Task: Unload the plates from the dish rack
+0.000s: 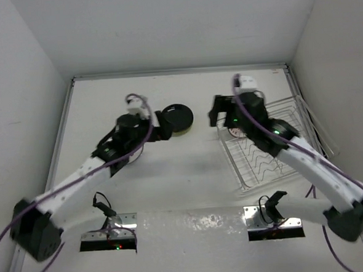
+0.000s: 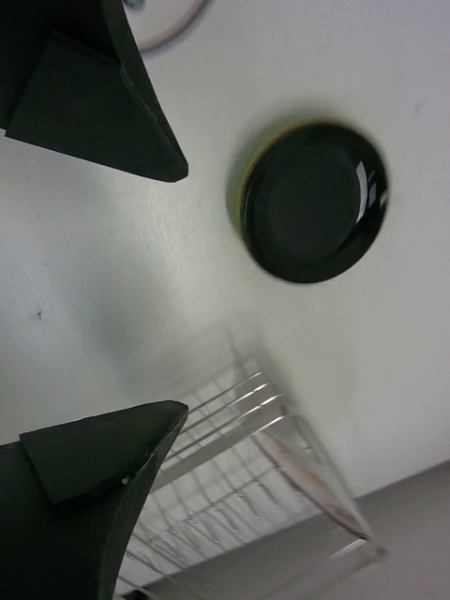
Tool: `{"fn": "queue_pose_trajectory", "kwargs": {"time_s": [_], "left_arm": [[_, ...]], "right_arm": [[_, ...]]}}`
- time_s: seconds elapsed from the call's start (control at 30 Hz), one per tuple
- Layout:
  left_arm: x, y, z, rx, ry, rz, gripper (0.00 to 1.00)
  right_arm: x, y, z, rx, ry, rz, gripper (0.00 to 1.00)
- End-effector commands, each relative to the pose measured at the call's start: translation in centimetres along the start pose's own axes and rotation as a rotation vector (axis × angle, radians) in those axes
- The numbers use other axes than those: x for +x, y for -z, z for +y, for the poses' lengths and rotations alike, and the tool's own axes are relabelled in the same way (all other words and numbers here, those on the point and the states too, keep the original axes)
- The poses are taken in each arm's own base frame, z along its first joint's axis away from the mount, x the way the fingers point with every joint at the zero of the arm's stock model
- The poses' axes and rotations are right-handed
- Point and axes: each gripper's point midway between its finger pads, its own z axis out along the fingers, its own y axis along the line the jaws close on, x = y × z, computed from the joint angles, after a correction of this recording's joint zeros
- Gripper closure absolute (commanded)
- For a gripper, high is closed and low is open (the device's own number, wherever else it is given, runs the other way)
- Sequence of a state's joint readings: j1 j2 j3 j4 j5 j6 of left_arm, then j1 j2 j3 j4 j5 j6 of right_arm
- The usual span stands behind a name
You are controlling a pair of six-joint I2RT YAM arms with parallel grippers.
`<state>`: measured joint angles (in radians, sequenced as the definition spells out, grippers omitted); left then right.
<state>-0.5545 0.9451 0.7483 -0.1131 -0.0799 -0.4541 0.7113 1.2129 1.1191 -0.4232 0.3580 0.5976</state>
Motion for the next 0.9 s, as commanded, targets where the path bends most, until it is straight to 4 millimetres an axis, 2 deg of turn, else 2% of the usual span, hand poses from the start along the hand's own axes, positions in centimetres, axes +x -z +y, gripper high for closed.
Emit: {"fn": "queue_pose_trajectory", "kwargs": {"time_s": [0.0, 0.03, 0.07, 0.1, 0.13, 0.17, 0.2, 0.23, 0.27, 0.3, 0.33, 0.37, 0.4, 0.47, 0.5, 0.53, 0.6, 0.67, 0.7, 0.8, 0.83, 0.87], "left_arm": [[1.0, -4.2, -9.1, 0.315, -0.079, 0.017, 0.0], [1.2, -5.0, -10.2, 0.342, -0.119, 0.023, 0.0], [1.4, -6.7, -12.5, 0.429, -0.178, 0.028, 0.0], [1.6, -7.5, -13.8, 0.487, -0.204, 0.038, 0.01], [0.0, -7.9, -16.2, 0.56, -0.228, 0.01, 0.04], [2.0, -9.5, -17.2, 0.628, -0.257, 0.064, 0.05], [2.0, -10.1, -18.3, 0.673, -0.271, 0.072, 0.06], [0.1, -10.4, -20.6, 0.731, -0.284, 0.032, 0.09], [2.3, -12.4, -20.5, 0.734, -0.297, 0.097, 0.12], [2.6, -13.3, -21.3, 0.742, -0.311, 0.114, 0.14], [2.6, -15.5, -22.4, 0.748, -0.325, 0.117, 0.2], [3.7, -16.4, -22.5, 0.738, -0.342, 0.161, 0.23], [3.9, -18.2, -23.2, 0.741, -0.351, 0.165, 0.27], [5.1, -19.6, -23.5, 0.726, -0.381, 0.193, 0.31], [4.4, -20.2, -24.1, 0.717, -0.392, 0.169, 0.33], [5.8, -21.6, -23.3, 0.676, -0.407, 0.191, 0.36], [6.7, -22.9, -23.1, 0.657, -0.417, 0.201, 0.42], [7.7, -23.3, -23.3, 0.669, -0.422, 0.223, 0.48], [8.3, -23.7, -23.4, 0.674, -0.426, 0.232, 0.53], [10.3, -23.8, -24.0, 0.683, -0.46, 0.257, 0.59], [10.7, -23.8, -24.4, 0.684, -0.476, 0.254, 0.61], [10.8, -23.9, -24.5, 0.677, -0.484, 0.251, 0.66]], "right_arm": [[0.1, 5.2, -7.4, 0.152, 0.03, -0.032, 0.01], [-0.4, 6.7, -8.5, 0.186, 0.037, -0.051, 0.01], [-1.1, 8.7, -9.3, 0.203, 0.037, -0.088, 0.01], [-2.1, 10.4, -9.9, 0.227, 0.047, -0.111, 0.01], [-1.5, 11.8, -11.3, 0.284, 0.068, -0.086, 0.01], [-2.1, 13.4, -11.8, 0.289, 0.061, -0.118, 0.01], [-2.2, 14.6, -12.5, 0.312, 0.066, -0.125, 0.01], [-2.3, 15.5, -12.9, 0.318, 0.066, -0.14, 0.01], [-2.6, 16.7, -13.2, 0.316, 0.054, -0.169, 0.01], [-2.6, 17.6, -13.5, 0.321, 0.055, -0.171, 0.01], [-2.7, 18.1, -13.8, 0.326, 0.055, -0.18, 0.01], [-2.6, 18.9, -13.9, 0.319, 0.054, -0.189, 0.01], [-2.5, 19.2, -13.9, 0.312, 0.053, -0.189, 0.01], [-2.4, 19.8, -14.0, 0.305, 0.057, -0.196, 0.01], [-2.4, 19.9, -14.0, 0.3, 0.058, -0.196, 0.01], [-2.4, 20.1, -14.0, 0.295, 0.061, -0.198, 0.01], [-2.3, 20.4, -14.0, 0.288, 0.064, -0.203, 0.01], [-2.2, 20.4, -13.9, 0.274, 0.068, -0.204, 0.01], [-2.2, 20.5, -13.9, 0.268, 0.065, -0.21, 0.01], [-2.0, 20.4, -13.9, 0.263, 0.073, -0.212, 0.01], [-1.9, 20.3, -13.9, 0.268, 0.077, -0.208, 0.01], [-1.9, 20.3, -13.9, 0.265, 0.079, -0.209, 0.01]]}}
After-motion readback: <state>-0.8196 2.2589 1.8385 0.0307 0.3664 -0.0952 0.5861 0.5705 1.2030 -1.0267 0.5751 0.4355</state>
